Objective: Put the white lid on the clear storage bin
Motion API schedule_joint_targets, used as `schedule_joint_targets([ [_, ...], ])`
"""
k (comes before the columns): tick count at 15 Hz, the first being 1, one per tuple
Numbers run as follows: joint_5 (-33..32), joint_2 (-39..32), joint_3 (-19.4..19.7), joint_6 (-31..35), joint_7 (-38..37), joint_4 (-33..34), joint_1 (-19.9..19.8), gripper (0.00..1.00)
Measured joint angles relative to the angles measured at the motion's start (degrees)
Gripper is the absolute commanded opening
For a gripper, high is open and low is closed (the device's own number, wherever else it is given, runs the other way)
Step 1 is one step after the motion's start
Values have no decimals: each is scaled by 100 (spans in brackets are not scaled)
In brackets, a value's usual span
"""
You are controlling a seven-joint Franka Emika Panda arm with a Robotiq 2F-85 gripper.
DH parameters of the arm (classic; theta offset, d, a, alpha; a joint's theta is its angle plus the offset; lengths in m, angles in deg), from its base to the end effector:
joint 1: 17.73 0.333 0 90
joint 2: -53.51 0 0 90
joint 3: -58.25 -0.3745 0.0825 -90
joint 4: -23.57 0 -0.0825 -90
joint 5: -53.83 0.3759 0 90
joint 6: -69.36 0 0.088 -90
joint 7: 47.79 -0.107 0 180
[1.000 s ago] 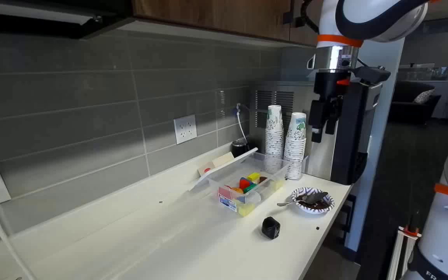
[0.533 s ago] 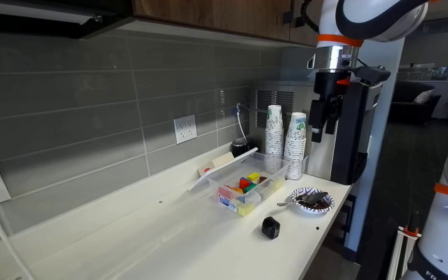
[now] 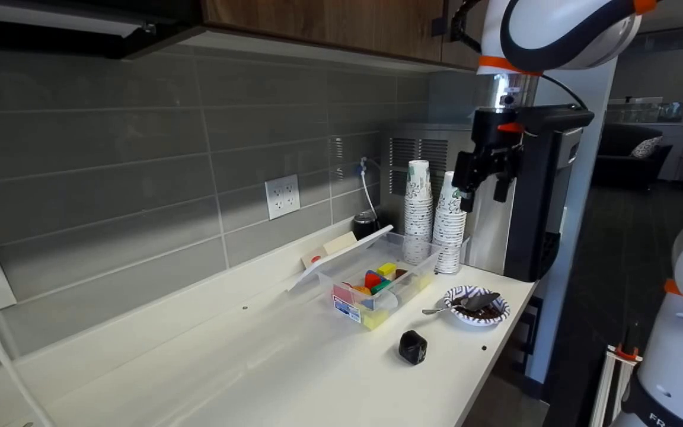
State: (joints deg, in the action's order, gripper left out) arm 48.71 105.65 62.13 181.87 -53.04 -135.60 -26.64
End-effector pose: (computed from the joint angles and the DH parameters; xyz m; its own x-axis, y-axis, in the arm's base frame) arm 0.2292 -0.0607 0.4981 0.9619 -0.2557 0.0972 -0.2590 -0.9656 0.0232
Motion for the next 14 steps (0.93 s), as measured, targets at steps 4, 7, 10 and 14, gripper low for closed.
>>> schedule_joint_targets([
  [4,3,-470,-277,804,-1038,-2,-356,100],
  [7,29,-1002,-532,1478,-1938,-8,-580,100],
  [10,131,-1661,-811,2150,-2912,-13,-740,100],
  [14,243,-2644,-1007,3043,-4185,33,-805,100],
])
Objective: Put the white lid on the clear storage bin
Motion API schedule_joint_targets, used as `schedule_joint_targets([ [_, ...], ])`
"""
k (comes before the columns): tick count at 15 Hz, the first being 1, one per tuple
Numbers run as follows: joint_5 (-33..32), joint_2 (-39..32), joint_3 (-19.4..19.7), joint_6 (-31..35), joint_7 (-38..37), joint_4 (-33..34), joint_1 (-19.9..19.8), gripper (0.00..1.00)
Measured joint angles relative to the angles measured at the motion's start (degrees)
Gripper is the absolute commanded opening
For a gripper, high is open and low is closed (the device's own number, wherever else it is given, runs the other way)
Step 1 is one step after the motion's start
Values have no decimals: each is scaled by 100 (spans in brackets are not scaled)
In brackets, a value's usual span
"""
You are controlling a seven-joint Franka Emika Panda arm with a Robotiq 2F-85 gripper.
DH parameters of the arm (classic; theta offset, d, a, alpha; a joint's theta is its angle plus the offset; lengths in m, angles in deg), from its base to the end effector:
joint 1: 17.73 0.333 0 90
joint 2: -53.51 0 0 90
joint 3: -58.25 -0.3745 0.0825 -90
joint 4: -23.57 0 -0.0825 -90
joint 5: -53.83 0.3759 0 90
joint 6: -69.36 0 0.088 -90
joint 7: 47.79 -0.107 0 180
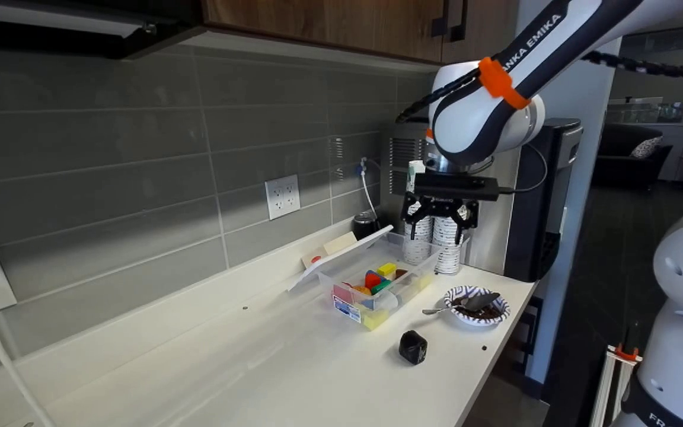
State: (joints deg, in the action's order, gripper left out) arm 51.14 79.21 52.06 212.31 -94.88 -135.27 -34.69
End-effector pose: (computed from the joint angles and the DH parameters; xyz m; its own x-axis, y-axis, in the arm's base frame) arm 0.3418 -0.0644 0.4180 0.5428 -0.8221 0.1719 -0.8263 -0.5594 -0.0662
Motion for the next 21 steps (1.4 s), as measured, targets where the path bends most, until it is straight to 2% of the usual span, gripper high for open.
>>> schedule_joint_targets([
  [5,179,-1162,119,903,-1156,373,0,100],
  [11,663,-2273,534,1765,-2040,1257,188,100],
  [16,1136,-3113,825,2399,-2294,1945,544,100],
  [21,1568,-3867,960,2678,-2304,2519,810,100],
])
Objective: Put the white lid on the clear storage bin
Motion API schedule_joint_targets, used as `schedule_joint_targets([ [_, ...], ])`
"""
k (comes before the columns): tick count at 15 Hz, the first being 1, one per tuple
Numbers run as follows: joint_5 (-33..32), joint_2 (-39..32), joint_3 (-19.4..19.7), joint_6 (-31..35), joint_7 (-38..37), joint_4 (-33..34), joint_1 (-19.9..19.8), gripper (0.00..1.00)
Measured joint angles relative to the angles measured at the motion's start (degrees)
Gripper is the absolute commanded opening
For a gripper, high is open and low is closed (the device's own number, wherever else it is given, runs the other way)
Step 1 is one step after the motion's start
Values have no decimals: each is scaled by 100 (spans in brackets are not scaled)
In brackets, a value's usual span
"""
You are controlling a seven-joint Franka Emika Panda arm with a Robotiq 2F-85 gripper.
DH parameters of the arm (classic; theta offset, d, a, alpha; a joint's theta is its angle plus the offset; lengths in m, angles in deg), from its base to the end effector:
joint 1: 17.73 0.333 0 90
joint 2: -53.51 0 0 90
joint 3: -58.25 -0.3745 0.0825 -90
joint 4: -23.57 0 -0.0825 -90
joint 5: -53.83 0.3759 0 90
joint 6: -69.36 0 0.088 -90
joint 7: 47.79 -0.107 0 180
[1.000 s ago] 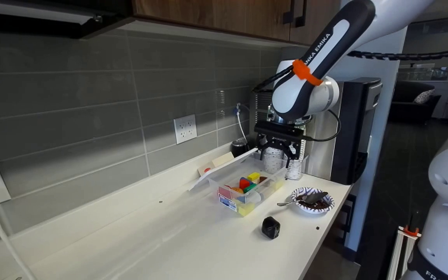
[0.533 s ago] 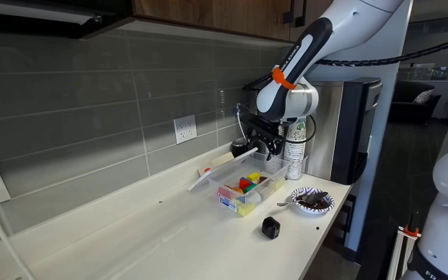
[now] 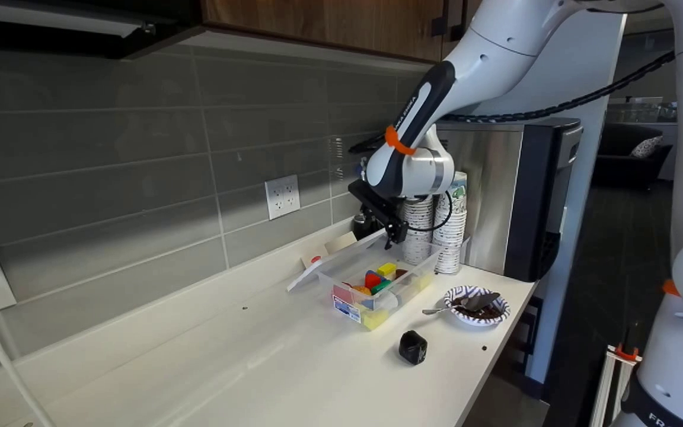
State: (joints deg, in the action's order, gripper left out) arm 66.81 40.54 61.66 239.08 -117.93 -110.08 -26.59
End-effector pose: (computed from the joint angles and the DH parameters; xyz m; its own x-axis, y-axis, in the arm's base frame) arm 0.5458 -0.1332 0.3465 -0.0832 -0.9962 0.0256 -0.9156 0.0662 -0.3966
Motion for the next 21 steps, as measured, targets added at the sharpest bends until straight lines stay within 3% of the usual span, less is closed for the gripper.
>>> schedule_joint_targets([
  [1,73,-112,9,16,0,98,31,100],
  [2,140,-207,18,23,2,191,58,93],
  [3,190,-285,22,32,3,276,74,72],
  [5,267,-410,26,34,6,428,85,69],
  [13,343,-623,137,35,43,724,96,6],
  [14,343,-645,148,35,46,732,97,2],
  [21,343,-683,185,231,82,755,185,5],
])
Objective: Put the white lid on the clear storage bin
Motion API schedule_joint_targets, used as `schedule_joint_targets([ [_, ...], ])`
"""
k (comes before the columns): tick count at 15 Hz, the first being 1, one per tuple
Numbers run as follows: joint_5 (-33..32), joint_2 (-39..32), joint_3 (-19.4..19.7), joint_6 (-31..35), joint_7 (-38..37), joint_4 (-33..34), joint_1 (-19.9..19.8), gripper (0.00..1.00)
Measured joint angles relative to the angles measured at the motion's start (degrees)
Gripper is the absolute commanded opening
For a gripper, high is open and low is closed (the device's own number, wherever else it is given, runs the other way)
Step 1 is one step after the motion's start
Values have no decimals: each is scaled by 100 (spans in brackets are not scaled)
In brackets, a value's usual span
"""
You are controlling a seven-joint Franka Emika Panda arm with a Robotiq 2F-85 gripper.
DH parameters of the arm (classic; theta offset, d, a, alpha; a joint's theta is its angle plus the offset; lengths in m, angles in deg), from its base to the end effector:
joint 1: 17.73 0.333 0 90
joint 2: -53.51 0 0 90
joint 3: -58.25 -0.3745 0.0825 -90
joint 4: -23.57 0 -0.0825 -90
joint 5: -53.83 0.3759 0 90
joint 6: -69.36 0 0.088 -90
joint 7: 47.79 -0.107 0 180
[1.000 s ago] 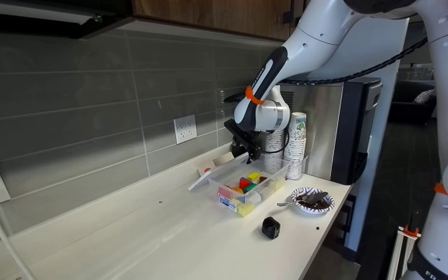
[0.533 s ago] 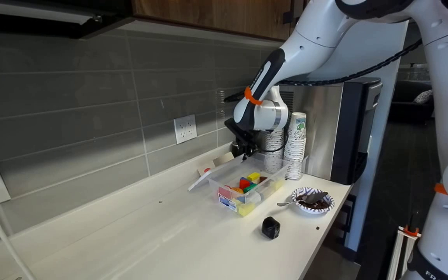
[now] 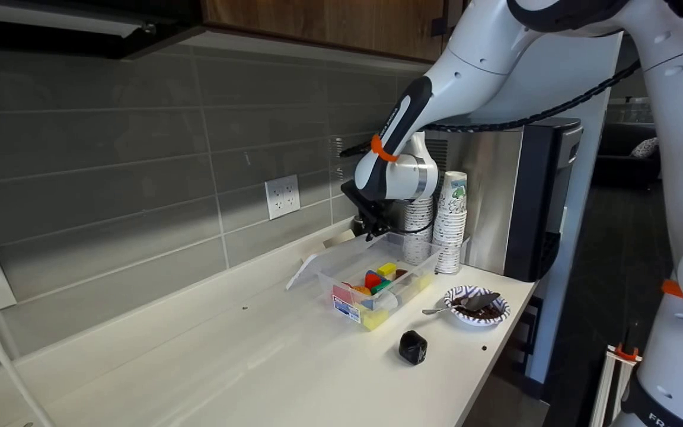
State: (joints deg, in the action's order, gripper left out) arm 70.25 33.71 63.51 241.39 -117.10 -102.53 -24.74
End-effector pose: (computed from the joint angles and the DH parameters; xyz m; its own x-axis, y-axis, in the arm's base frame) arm 0.5898 -0.1458 0.3349 -0.1218 -0.9921 0.0304 -0.8902 0.0957 -0.4454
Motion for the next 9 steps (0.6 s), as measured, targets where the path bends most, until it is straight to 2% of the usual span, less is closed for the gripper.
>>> schedule_joint_targets([
  [9,208,225,-3,268,201,-37,16,5],
])
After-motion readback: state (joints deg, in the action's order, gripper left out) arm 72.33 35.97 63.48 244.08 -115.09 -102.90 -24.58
